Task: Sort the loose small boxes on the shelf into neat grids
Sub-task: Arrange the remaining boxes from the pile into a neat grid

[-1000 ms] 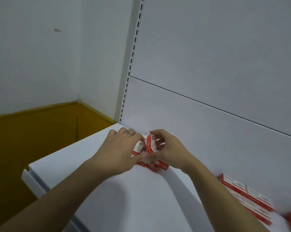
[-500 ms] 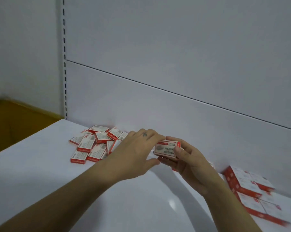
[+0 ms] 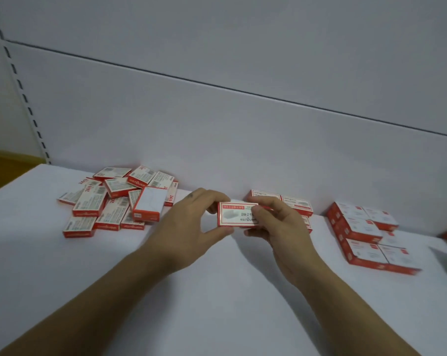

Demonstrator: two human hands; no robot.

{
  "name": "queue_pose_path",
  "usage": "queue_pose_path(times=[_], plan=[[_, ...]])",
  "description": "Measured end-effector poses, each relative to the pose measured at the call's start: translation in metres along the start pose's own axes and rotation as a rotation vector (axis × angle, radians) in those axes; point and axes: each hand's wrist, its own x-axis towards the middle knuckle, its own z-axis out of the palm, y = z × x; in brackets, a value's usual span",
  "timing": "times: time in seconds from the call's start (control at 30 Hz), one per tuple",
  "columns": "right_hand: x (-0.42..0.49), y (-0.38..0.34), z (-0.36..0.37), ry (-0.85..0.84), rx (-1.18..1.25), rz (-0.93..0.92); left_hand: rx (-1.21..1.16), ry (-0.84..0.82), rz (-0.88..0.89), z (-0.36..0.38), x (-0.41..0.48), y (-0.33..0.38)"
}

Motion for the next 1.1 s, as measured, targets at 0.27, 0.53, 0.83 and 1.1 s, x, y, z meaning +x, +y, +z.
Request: queue_pose_path(times=[0.27,0.53,0.83,1.1], plan=[[-0.007,0.002,-0.003,0.024,-0.059,-0.005,-0.264,-0.113,-0.148,-0.003,-0.001,0.009],[-0.021,-0.007,0.002,-0.322,-0.047,0.066,-0.585,-0.026,-0.316,-0.007,0.003,0.014],[-0.027,-0.005,0.013,-0.142,0.269,0.159,-0.462,-0.196,-0.193,0.005,-0.007,0.023],[-0.022,-0.006,0.005,0.021,0.009,0.124,-0.454,0.003,-0.254,0.008,-0.004,0.018]])
